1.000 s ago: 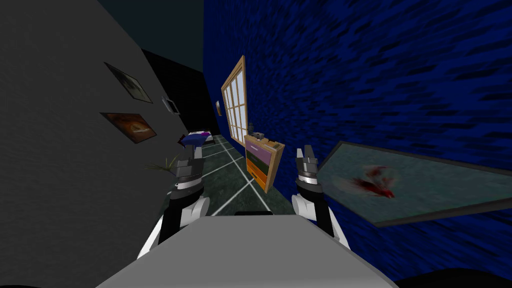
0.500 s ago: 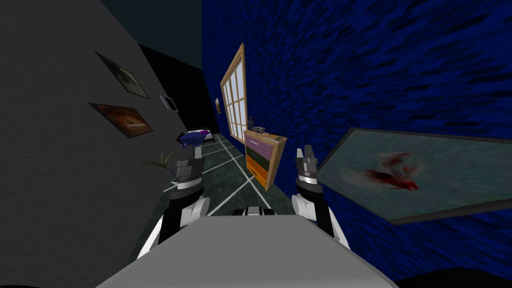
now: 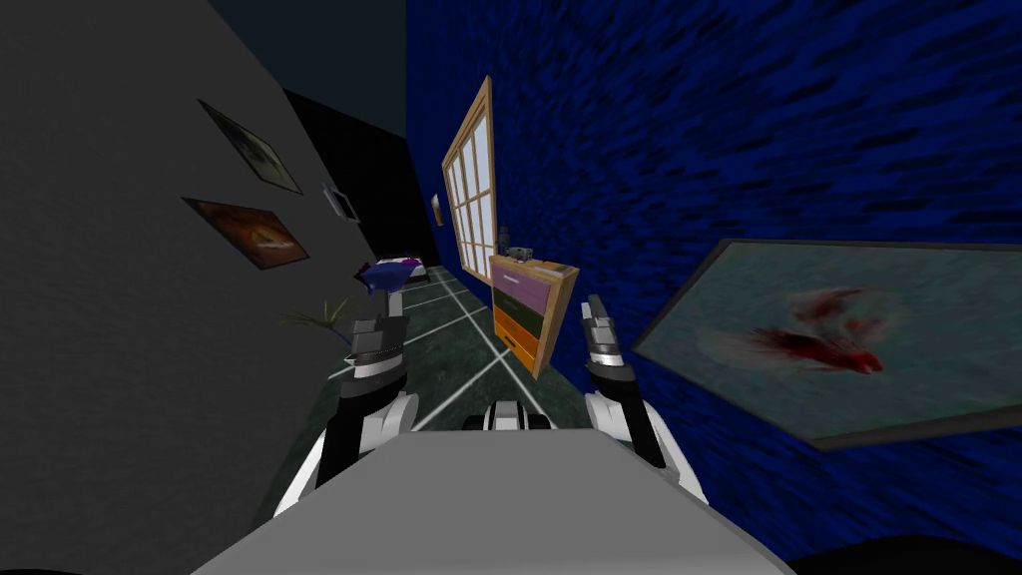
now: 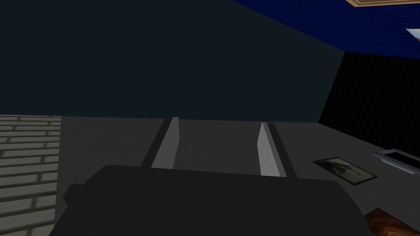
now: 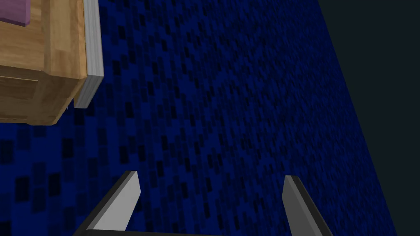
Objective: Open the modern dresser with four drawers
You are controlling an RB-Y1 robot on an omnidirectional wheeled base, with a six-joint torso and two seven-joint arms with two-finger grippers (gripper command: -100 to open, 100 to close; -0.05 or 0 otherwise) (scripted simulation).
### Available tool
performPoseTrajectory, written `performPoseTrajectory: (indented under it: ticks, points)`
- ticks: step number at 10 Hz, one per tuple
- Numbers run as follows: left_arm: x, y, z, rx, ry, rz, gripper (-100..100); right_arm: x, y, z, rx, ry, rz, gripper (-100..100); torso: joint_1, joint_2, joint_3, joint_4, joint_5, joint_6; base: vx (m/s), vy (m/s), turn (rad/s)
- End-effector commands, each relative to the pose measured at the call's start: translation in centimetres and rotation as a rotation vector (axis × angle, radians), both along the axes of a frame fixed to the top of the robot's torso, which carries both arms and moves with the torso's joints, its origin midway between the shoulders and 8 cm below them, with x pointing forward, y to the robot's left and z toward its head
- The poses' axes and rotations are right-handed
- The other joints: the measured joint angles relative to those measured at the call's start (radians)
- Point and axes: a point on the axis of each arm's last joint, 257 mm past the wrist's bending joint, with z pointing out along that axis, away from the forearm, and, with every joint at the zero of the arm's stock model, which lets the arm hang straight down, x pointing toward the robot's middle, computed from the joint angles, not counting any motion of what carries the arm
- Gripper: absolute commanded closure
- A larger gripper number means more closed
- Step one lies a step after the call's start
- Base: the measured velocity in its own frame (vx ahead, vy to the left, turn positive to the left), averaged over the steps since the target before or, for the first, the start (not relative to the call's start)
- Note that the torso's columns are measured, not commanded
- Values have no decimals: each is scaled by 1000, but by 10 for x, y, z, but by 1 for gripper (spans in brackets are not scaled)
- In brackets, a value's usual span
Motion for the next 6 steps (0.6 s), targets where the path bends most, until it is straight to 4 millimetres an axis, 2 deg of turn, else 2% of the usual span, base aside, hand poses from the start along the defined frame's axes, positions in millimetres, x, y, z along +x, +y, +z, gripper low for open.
performPoseTrajectory:
  ticks: [1,2,4,5,6]
  points:
    - [0,0,0,0,0,0,0,25,-5,-42,-117,141,-40,-100,-1,1,0,0,0,0,-10,110,52]
    - [0,0,0,0,0,0,0,26,-5,-44,-123,147,-45,-100,-2,2,1,1,0,0,-3,83,11]
    - [0,0,0,0,0,0,0,43,-15,-85,-208,266,-93,-100,-4,0,0,0,-1,0,13,89,55]
    - [0,0,0,0,0,0,0,44,-16,-87,-221,278,-102,-100,-1,0,0,0,-1,0,9,92,27]
    - [0,0,0,0,0,0,0,51,-23,-110,-264,341,-132,-100,-2,1,0,1,0,0,7,80,33]
